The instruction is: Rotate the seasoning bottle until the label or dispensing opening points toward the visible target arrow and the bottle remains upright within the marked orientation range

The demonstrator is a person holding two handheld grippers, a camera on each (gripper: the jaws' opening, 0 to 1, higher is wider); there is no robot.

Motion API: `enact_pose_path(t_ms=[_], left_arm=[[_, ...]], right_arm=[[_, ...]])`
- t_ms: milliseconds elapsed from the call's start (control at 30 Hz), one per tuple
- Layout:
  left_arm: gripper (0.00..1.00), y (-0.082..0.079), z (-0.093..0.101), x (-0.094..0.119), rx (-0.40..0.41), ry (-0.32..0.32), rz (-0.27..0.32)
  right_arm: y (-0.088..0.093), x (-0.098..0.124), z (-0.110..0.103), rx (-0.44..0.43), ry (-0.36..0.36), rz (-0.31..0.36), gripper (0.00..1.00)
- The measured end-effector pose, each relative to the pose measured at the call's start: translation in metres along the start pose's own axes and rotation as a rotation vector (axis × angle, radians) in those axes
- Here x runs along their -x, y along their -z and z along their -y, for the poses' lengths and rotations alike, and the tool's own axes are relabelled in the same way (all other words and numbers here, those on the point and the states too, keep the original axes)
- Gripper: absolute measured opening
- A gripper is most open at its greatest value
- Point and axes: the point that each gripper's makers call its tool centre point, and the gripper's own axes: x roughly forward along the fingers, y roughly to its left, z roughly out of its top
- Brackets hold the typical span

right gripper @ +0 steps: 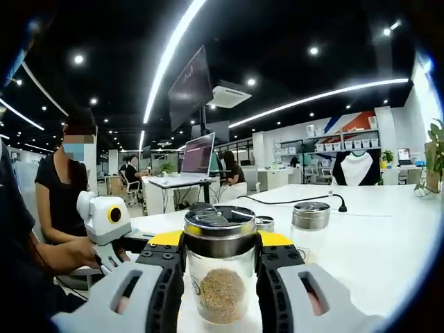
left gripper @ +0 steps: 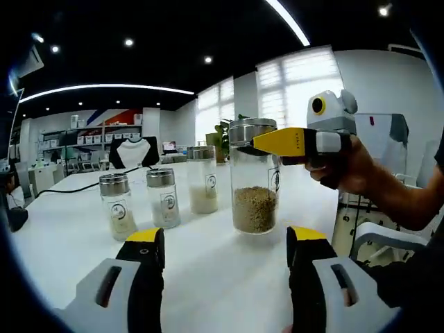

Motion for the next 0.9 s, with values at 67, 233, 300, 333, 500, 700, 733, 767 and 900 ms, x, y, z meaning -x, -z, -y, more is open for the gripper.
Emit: enact_pose_path(t_ms=[67,233,300,333,500,700,733,767,900], left_arm=[[0.78,0.000,-0.002,0.001,0.009,-0.002,0.001],[0.90,-0.001,-0.009,0.002,0.018,-0.019,0.008],[0.94,0.000,-0.011,0.003,0.012,-0.031,0.004],[0.95,0.001,-0.013,0.003,0.007,-0.035,-0.001],[0.98,0.001,-0.019,0.006,0.030,-0.036,-0.005],[1.00,-0.002,-0.024,0.010,0.029,-0.043,0.002],[1.00,-0.003,-0.025,0.010,0.030,-0.045,0.006],[1.00,-0.003,-0.025,0.011,0.032,-0.045,0.008],[1.00,-0.004,-0.027,0.012,0.022,-0.049,0.007]], right_arm=[[-0.002,0.002,0.006,-0.003,0.003,0.000,0.36],[-0.006,0.012,0.027,0.007,0.034,0.002,0.36],[-0.007,0.016,0.035,0.016,0.037,0.000,0.36],[-0.007,0.018,0.039,0.021,0.034,0.003,0.36],[-0.006,0.029,0.059,0.000,0.021,0.030,0.36],[-0.004,0.037,0.083,-0.015,0.073,0.037,0.36],[-0.004,0.037,0.086,-0.016,0.079,0.039,0.36],[-0.004,0.037,0.089,-0.016,0.085,0.040,0.36],[0.000,0.035,0.105,-0.008,0.111,0.020,0.36]])
